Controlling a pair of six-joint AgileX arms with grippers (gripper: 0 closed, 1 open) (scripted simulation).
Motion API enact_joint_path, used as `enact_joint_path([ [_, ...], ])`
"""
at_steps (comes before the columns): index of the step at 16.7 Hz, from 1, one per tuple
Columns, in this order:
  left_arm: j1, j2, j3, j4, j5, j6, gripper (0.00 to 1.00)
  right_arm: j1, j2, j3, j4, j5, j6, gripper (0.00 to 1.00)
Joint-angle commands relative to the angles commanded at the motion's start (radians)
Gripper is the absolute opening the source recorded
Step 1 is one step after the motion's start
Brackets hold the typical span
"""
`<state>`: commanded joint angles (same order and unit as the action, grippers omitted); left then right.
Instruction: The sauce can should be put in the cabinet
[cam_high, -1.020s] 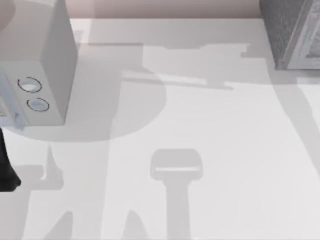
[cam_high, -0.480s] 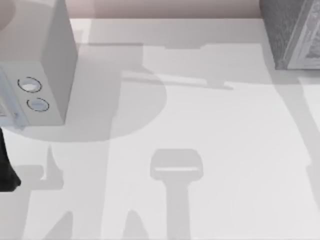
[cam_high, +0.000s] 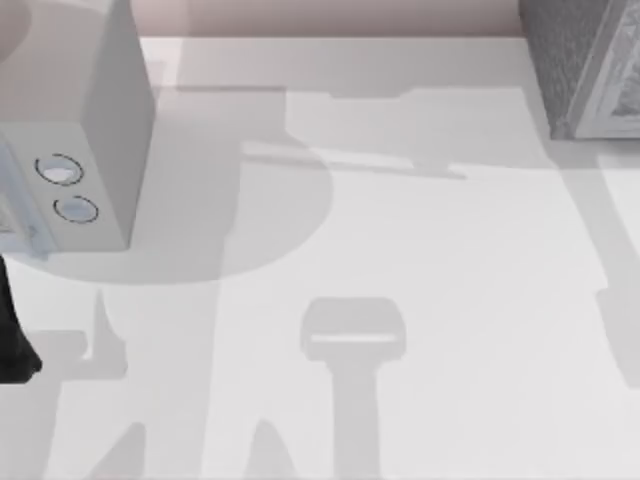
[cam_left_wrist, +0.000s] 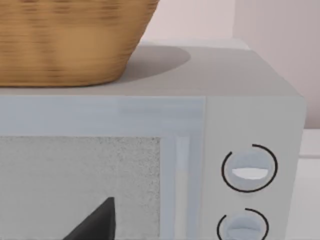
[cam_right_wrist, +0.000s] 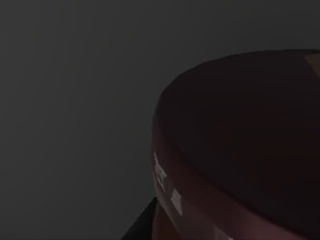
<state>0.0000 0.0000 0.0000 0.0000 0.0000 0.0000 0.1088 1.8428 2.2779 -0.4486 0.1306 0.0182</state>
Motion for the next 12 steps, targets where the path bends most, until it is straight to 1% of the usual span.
enact_joint_path([
  [6, 0.000, 0.000, 0.000, 0.000, 0.000, 0.000, 1.00, -0.007, 0.024, 0.023, 0.008, -0.006, 0.000, 0.00],
  [12, 0.000, 0.000, 0.000, 0.000, 0.000, 0.000, 1.00, -0.007, 0.024, 0.023, 0.008, -0.006, 0.000, 0.45],
])
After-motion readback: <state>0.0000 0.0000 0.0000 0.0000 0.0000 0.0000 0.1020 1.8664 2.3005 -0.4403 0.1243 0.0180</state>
